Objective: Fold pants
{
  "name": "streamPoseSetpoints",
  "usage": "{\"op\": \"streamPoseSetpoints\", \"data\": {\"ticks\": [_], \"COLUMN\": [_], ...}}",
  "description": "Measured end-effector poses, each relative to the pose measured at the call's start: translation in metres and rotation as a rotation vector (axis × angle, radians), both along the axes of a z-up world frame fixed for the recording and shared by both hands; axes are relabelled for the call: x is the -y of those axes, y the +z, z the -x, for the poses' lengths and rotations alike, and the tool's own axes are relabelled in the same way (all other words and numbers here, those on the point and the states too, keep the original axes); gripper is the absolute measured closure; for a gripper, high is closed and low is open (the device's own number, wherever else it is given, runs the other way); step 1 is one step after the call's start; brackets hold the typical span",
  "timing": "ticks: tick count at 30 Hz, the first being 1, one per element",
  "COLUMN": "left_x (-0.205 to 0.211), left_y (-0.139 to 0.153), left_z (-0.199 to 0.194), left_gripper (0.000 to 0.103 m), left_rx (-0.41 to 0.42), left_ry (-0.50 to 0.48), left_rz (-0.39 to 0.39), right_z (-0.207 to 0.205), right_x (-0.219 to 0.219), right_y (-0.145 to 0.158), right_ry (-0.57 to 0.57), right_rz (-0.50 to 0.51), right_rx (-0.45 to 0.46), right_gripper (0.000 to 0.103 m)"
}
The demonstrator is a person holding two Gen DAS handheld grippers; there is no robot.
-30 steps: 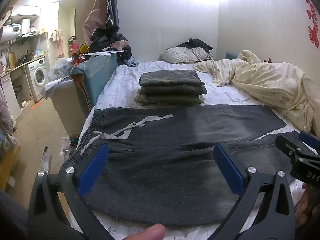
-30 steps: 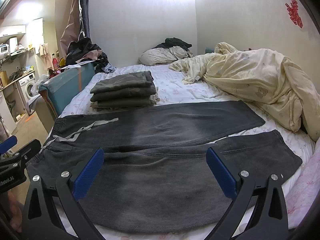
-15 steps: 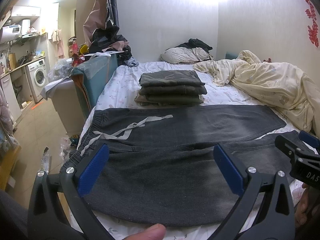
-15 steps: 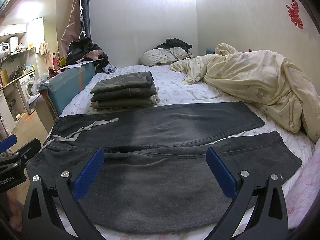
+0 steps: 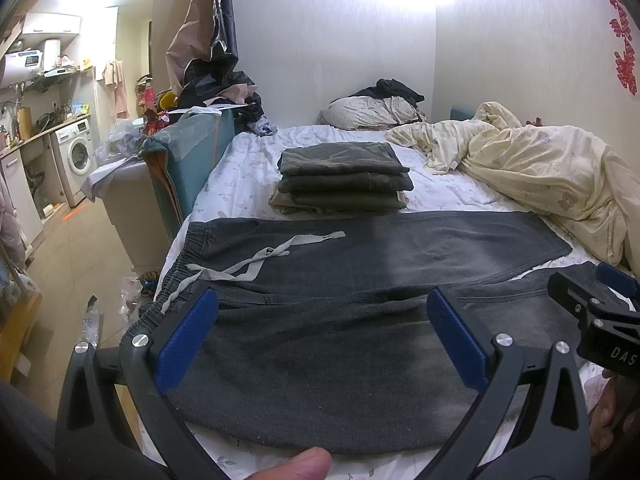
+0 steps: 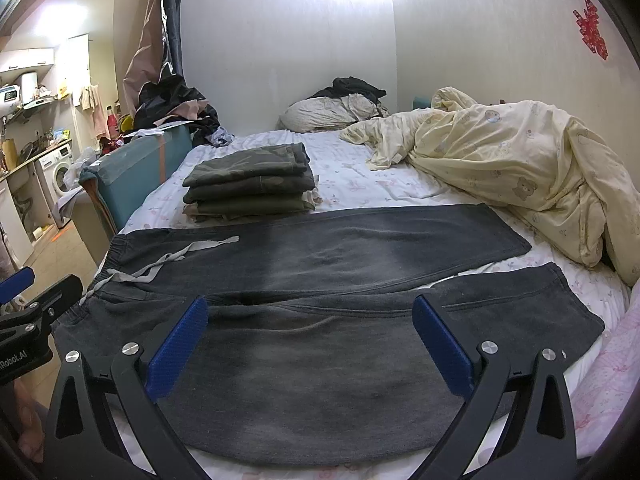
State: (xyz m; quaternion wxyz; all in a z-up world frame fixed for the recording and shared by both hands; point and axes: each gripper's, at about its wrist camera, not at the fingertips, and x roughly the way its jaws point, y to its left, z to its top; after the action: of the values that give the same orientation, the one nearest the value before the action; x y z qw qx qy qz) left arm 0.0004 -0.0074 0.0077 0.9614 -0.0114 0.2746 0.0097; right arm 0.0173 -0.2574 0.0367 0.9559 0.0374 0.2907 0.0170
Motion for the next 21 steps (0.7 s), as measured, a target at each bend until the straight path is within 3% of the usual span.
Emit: {"op": "streamPoseSetpoints", "data": {"ticks": [21], "left_x": [-0.0009], "left_y": [-0.0010], "left_z": [0.0000], "left_gripper": [0.000], "left_rx": [0.002], "left_ry": [0.000], "left_rz": [0.000], "right_z": [0.0010], "right_x": [-0.0014], "right_y": [0.0022], "right_ry": [0.003], "right_rz": [0.003], "right_rx": [0.002], "right_gripper": [0.000]}}
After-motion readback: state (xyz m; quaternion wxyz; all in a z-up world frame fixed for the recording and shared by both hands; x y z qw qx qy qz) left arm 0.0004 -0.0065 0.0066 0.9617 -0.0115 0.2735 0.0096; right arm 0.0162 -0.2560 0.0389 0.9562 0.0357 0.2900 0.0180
